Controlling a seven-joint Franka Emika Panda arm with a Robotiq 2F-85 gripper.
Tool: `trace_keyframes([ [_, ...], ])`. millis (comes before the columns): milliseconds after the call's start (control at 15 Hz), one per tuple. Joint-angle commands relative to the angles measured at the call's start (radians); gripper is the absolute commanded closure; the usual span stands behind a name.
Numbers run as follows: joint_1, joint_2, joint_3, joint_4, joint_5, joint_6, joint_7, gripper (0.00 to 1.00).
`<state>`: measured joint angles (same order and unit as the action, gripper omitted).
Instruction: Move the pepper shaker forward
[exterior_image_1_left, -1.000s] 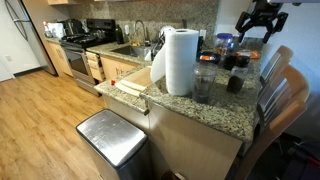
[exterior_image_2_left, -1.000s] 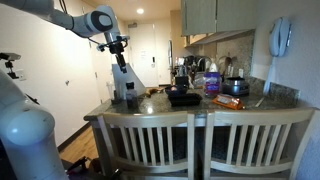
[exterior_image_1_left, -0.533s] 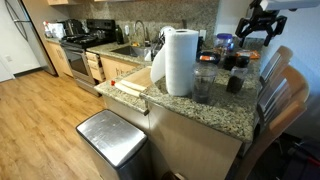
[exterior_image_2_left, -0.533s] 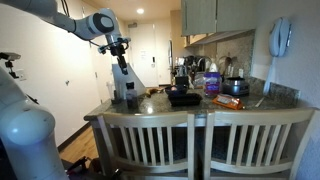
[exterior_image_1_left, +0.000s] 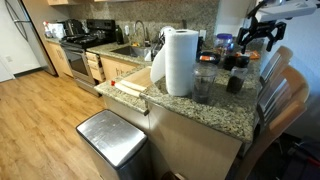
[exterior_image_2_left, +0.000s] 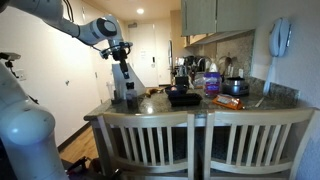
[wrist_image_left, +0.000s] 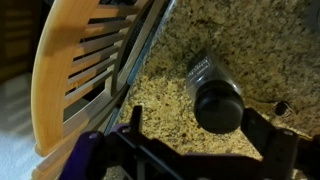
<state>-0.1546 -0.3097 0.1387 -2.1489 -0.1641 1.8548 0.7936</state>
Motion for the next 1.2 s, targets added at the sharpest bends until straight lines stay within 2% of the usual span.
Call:
trace_keyframes([
  [0,0.034,0.005,-0.025,0.015,-0.003,-0.006,0.005,0.00],
  [200,0.045,0.014,-0.036,0.005,0.044,0.091,0.061,0.00],
  [267,0.048,0.002,-0.032,0.009,0.012,0.042,0.037,0.00],
  [533,0.051,0.016,-0.029,0.014,0.006,0.061,0.060,0.00],
  [733,0.028,0.092,-0.024,0.029,0.007,0.163,0.275,0.00],
  [800,0.054,0.028,-0.037,0.009,0.011,0.113,0.191,0.00],
  [1133,0.060,0.035,-0.039,0.009,0.011,0.121,0.208,0.00],
])
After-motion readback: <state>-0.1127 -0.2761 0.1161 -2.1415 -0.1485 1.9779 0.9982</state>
